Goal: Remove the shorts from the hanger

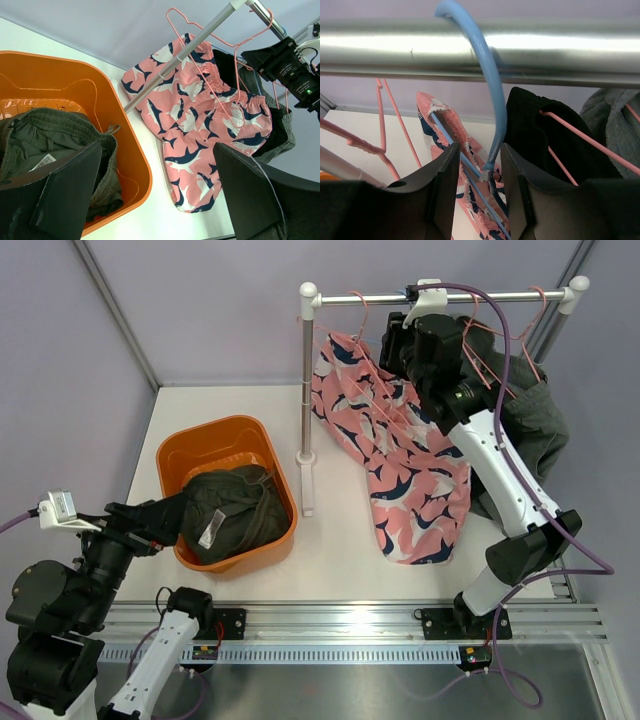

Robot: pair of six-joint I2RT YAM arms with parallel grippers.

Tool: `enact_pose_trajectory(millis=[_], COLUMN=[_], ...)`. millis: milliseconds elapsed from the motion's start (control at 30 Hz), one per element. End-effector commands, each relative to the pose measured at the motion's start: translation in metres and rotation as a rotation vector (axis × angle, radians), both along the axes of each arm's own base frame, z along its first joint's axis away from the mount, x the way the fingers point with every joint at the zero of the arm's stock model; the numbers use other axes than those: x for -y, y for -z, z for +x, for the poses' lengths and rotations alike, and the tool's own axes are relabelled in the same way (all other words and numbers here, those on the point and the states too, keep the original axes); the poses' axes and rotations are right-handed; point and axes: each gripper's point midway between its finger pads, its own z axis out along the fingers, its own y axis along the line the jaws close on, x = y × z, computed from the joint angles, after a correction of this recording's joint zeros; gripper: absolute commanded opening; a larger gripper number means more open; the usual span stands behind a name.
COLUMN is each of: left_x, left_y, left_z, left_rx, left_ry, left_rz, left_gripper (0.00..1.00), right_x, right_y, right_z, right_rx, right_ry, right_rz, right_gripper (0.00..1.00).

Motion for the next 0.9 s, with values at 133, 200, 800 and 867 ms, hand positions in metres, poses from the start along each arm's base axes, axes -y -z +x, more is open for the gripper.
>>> enact_pose_trajectory(millis=[133, 200, 800, 867], left_x=[0.002, 0.002, 0.002, 0.001], left_y=[-0.002, 0.001, 0.015, 0.016], left_z=[0.006, 0.009, 0.017, 0.018], left_rx=[0.015, 0.009, -0.025, -0.027], left_ry=[0.004, 0.006, -0.004, -0.008], left_rz=[0.024, 0.027, 0.051, 0.055], left_gripper=[0.99, 0.99, 0.99, 0.99], right_x=[0.006, 0.006, -0.008, -0.010], right_y=[-0.023, -0.022, -0.007, -0.005], right_z=[-0.016, -0.017, -0.001, 0.001], right_rx=[0.050, 0.049, 0.014, 0.011], right_ry=[-0.018, -0.020, -0.066, -0.070], right_rz=[0.030, 0.027, -0.028, -0.027], right_gripper=[0.46, 0.46, 0.36, 0.34])
